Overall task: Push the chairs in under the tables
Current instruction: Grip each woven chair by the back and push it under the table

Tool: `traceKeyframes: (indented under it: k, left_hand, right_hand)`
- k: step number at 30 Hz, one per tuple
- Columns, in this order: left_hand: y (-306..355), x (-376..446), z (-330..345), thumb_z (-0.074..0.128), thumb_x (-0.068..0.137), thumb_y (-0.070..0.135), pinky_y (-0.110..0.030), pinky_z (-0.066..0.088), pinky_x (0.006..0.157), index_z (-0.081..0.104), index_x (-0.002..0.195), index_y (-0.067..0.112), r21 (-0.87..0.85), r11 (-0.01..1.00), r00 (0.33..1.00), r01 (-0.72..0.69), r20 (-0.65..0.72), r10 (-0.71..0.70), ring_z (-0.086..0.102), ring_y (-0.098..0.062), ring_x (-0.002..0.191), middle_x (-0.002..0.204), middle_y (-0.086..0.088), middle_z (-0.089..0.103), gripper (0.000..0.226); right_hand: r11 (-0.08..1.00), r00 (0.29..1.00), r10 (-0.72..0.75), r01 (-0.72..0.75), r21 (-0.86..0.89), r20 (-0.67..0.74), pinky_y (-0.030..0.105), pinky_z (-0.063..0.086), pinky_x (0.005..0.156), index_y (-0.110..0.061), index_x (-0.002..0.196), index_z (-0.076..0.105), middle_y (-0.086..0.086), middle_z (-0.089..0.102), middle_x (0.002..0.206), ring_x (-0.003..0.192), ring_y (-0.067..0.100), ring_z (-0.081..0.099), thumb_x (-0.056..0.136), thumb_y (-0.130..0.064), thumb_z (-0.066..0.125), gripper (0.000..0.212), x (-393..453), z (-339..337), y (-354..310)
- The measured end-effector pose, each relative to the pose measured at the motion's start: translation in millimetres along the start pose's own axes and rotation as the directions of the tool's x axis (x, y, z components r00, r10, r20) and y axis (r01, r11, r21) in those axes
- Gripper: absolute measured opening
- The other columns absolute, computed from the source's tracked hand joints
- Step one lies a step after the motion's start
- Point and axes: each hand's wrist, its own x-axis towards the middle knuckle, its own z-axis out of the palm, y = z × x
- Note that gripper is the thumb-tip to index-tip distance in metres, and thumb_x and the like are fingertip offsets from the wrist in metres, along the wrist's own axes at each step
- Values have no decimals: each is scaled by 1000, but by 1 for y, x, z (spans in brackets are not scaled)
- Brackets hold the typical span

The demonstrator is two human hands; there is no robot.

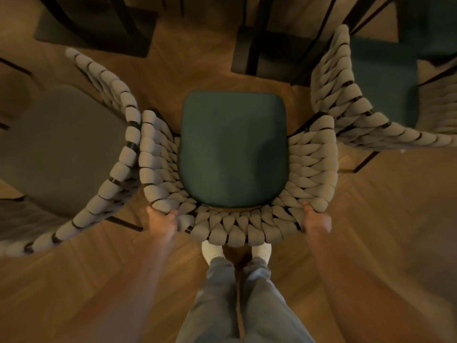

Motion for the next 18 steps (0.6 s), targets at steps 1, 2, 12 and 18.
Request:
traceKeyframes:
  k: [1,2,12,18]
  left_hand:
    - [5,6,0,70,94,11,-57,49,105,37,142,16,10,1000,1000,-2,5,2,56,-36,120,124,-4,53,58]
    - [9,11,1,70,94,11,-57,48,106,36,143,17,8,1000,1000,-9,12,9,55,-36,123,126,-3,52,60]
    - [30,7,-7,67,99,29,-57,46,107,27,152,9,233,972,999,-26,34,19,51,-43,131,146,-20,49,69]
    - [35,-31,-4,71,94,39,-56,29,120,2,164,9,505,821,964,-266,113,243,17,-44,152,168,-21,11,103]
  right_hand:
    - [1000,1000,-3,3,5,4,43,55,86,-4,133,53,10,58,106,97,30,60,92,-51,67,64,-1,2,-2]
    - [1000,1000,-2,2,10,7,43,56,87,-4,132,53,10,58,105,96,30,61,92,-52,68,64,0,4,-4]
    - [983,988,-108,122,-135,107,30,49,61,-7,128,54,9,66,104,85,22,64,94,-57,62,61,-3,-3,-10]
    - [921,963,-238,266,-286,129,47,55,97,-13,159,13,19,43,153,129,38,55,95,-44,65,88,-51,-7,1]
